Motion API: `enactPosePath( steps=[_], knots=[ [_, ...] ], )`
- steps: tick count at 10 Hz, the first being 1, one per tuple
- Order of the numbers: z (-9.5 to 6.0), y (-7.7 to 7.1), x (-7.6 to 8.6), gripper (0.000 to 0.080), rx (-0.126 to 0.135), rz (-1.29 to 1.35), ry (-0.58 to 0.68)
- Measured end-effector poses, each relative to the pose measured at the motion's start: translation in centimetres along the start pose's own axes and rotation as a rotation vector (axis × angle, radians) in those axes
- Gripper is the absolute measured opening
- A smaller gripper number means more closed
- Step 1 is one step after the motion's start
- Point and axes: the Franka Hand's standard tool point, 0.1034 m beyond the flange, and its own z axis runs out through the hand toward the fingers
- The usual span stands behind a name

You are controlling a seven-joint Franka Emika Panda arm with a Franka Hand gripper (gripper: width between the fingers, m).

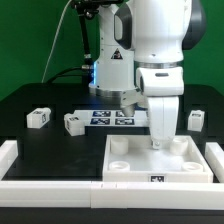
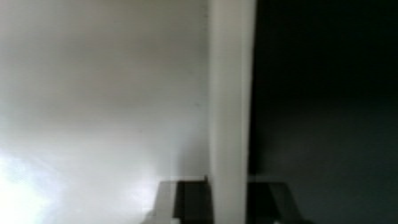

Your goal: Assemble one leg

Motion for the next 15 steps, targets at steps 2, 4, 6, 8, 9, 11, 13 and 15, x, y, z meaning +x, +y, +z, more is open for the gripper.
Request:
enactPosePath(
  steps=[2,4,6,8,9,11,13,15],
  knots=[
    [0.0,0.6,0.9,0.0058,0.005,0.025,-0.003],
    [0.0,0.5,1.5,0.0058,0.02,0.039,-0.009],
    [0.0,0.4,1.5,0.0058,0.028,0.053,-0.014],
    [0.0,0.4,1.5,0.0058,0.027,0.054,-0.014],
    [0.0,0.4,1.5,0.0058,0.027,0.054,-0.014],
    [0.1,0.4,1.5,0.0132,0.028,0.055,-0.014],
    [0.1,0.4,1.4,0.0339,0.028,0.055,-0.014],
    [0.1,0.4,1.4,0.0526,0.028,0.056,-0.014]
  ],
)
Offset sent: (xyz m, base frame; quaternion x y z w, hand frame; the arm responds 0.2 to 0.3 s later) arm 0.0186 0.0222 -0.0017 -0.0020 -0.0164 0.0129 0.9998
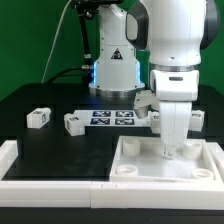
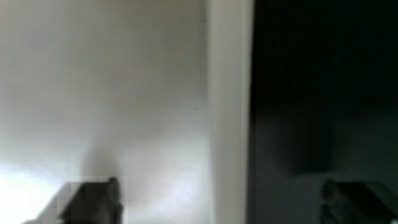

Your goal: Assemble one leg

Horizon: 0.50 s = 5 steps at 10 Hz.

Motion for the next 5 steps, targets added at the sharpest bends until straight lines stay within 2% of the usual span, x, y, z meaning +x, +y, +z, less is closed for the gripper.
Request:
enactPosePath(
  steps=[1,5],
  knots=[
    [0.0,0.0,-0.01,0.0626,0.0,0.0,0.0],
    [-0.04,0.0,-0.02,0.0649,0.0,0.001,0.0]
  ],
)
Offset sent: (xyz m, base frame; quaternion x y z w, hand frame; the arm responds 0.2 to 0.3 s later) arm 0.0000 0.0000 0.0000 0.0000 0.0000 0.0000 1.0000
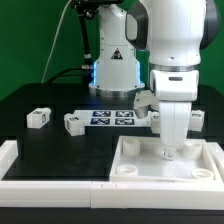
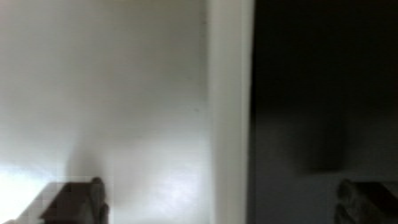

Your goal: Assemble one leg

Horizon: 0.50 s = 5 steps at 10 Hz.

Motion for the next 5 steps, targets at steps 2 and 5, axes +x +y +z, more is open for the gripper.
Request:
enactPosePath(
  steps=[2,5],
  knots=[
    [-1.7,-0.5,0.2,0.0649,-0.013,0.008,-0.002],
    [-4.9,-2.4,0.5,0.0649,-0.041,0.069,-0.007]
  ],
)
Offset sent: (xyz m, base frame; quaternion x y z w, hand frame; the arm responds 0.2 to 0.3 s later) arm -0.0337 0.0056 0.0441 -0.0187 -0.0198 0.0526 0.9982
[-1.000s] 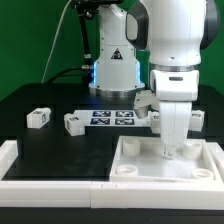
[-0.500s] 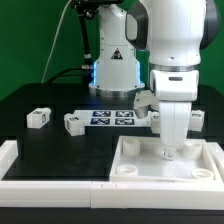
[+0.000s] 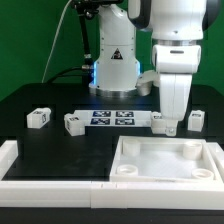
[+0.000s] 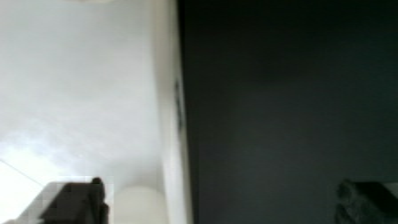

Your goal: Assemble one leg

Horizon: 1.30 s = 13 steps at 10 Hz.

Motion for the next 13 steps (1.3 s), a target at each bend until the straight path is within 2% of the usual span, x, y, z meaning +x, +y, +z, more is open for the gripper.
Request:
enactPosePath(
  steps=[1,3,6,8,10,11,13],
  knots=[
    [-0.4,0.0,0.0,0.0649,-0.005,0.024,0.001],
    [-0.1,0.0,0.0,0.0649,-0.001,0.043,0.0],
    [-0.1,-0.1,0.0,0.0649,0.003,0.373,0.007],
    [0.3,-1.6,0.0,0.0649,0.025,0.742,0.028],
    [0.4,-2.8,0.6,0.0649,0.051,1.04,0.029],
    [0.5,-3.3,1.2,0.0649,0.068,1.271,0.029],
    [0.5,-3.5,1.7,0.0649,0.094,1.51,0.031]
  ],
)
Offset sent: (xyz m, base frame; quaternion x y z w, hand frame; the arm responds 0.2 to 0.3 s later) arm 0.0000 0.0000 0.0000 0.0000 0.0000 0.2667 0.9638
